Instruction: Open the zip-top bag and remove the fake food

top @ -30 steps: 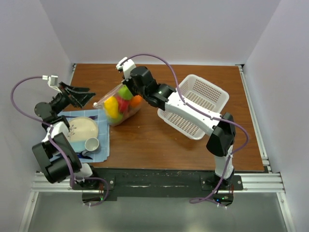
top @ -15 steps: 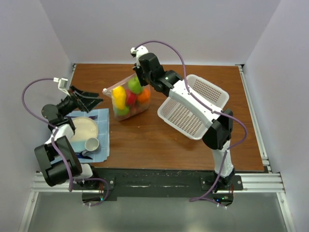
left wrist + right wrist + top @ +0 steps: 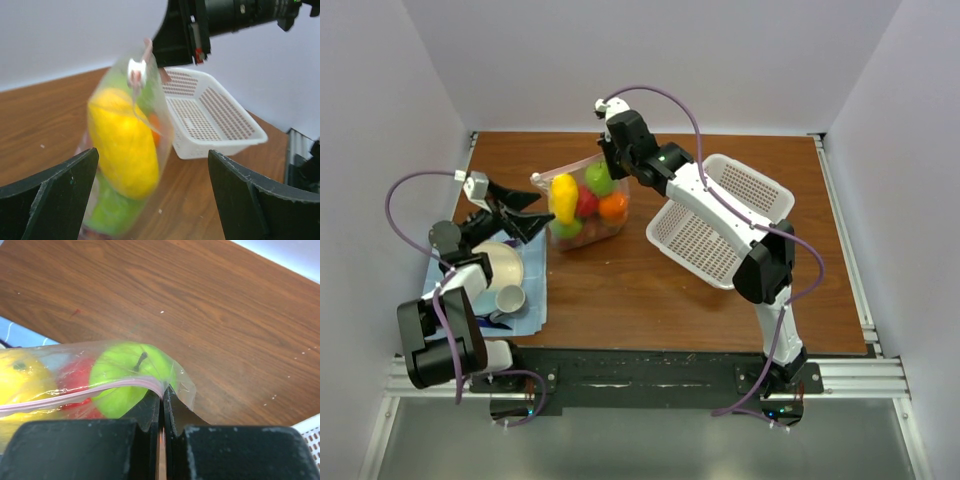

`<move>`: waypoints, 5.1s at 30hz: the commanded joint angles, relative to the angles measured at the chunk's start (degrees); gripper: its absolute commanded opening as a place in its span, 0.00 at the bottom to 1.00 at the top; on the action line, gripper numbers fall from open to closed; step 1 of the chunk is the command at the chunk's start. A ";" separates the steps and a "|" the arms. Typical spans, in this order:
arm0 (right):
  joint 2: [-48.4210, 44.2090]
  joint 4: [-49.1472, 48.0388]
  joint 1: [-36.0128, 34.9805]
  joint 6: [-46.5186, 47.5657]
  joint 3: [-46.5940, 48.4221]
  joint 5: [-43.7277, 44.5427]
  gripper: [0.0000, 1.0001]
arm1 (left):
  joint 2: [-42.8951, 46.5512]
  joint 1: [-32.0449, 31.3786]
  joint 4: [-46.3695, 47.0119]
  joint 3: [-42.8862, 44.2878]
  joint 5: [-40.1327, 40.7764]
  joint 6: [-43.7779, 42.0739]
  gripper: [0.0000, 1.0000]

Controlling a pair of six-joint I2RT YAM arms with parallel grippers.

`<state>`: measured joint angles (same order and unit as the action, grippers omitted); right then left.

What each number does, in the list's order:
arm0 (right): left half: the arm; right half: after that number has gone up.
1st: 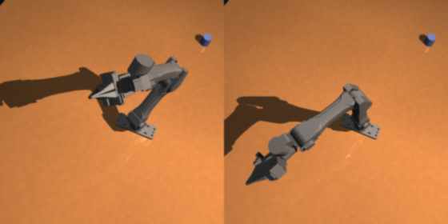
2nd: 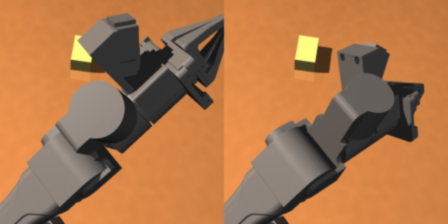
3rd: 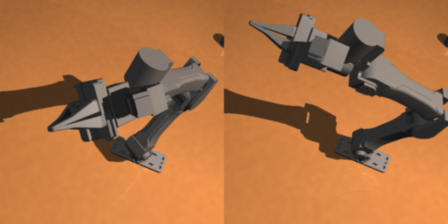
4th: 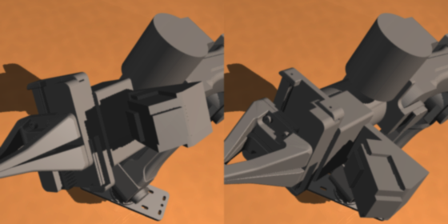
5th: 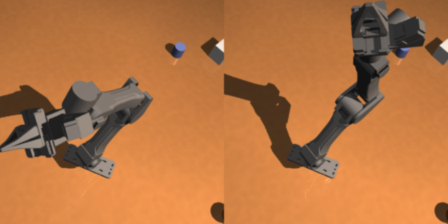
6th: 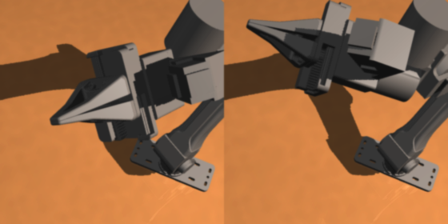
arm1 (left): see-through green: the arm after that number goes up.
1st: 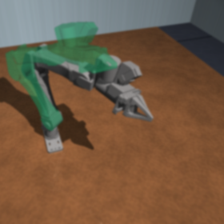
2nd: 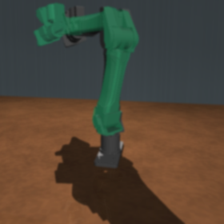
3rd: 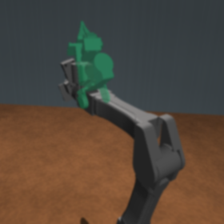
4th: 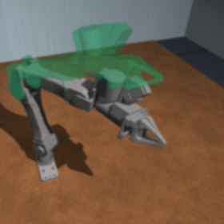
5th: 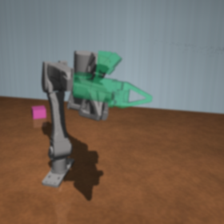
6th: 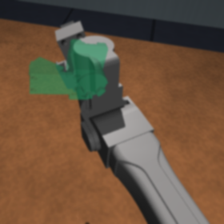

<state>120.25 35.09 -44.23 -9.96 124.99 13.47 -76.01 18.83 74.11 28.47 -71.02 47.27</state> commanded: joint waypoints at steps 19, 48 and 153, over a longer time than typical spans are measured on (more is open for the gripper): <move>-7.65 -1.25 -1.30 -3.93 -6.42 -5.83 0.00 | -4.41 -6.61 31.27 4.31 0.28 -8.24 0.34; -24.18 -11.09 -5.96 19.00 -14.51 -23.38 0.85 | -0.46 -2.92 34.44 17.94 -16.25 10.83 0.00; -8.36 -9.51 -9.21 22.35 -3.17 -41.95 0.00 | 4.64 -6.44 34.53 4.49 -20.38 9.52 0.07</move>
<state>113.25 27.86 -53.30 12.56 121.97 -29.43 -72.53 12.67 74.56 33.21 -86.56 58.72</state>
